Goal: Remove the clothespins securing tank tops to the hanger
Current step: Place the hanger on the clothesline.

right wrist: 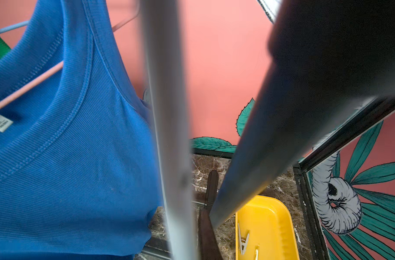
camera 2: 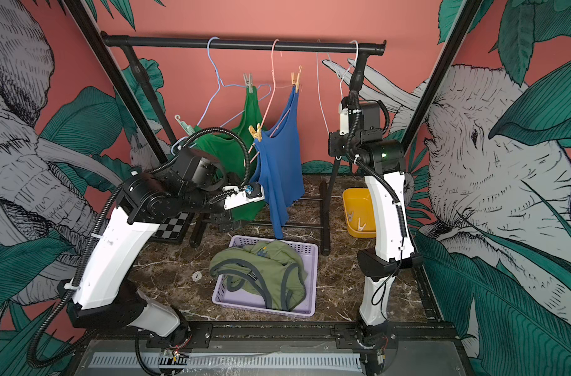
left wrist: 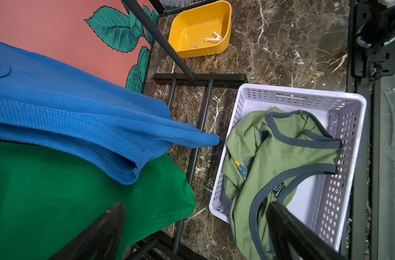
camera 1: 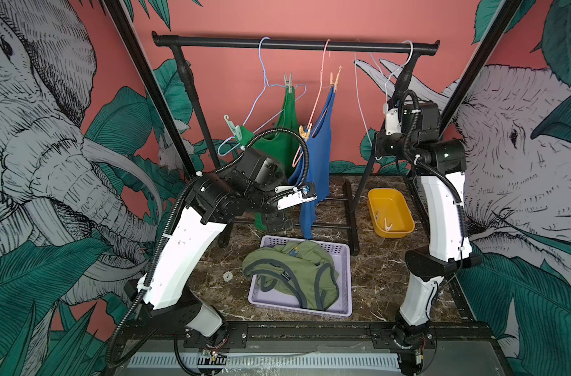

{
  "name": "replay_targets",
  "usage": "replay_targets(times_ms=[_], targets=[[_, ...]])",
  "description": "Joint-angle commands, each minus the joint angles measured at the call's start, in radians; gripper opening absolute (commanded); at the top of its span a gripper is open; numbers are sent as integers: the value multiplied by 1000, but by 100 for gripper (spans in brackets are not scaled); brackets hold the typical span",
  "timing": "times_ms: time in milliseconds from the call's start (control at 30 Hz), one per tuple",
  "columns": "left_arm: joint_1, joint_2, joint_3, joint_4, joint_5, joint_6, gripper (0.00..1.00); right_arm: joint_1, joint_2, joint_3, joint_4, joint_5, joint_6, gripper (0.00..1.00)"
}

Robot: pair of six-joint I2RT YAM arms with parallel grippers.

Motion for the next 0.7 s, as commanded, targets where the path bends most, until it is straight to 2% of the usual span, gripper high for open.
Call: replay_targets(times_ms=[0,167,200,300,433,533,667], targets=[[-2,-47,-10,-7,25,17,99,-3,13,-5,-26,-36,15,0],[-2,-57,-10,4,15,19,99,0,8,-8,-31,-73,35,0],[-2,-59,-9,11,6,14,99,3,5,-12,-29,-77,36,5],[-2,-64,1,33,-23,5,99,13,-20,-36,-19,-87,34,10],[-2,-71,38,46,-52,6,99,20,-62,-58,-19,-74,29,36],[-2,-73,68,55,-77,16,99,21,-103,-73,-16,-72,26,51],[1,-76,88,93,-134,16,99,23,-185,-130,14,-70,20,62]])
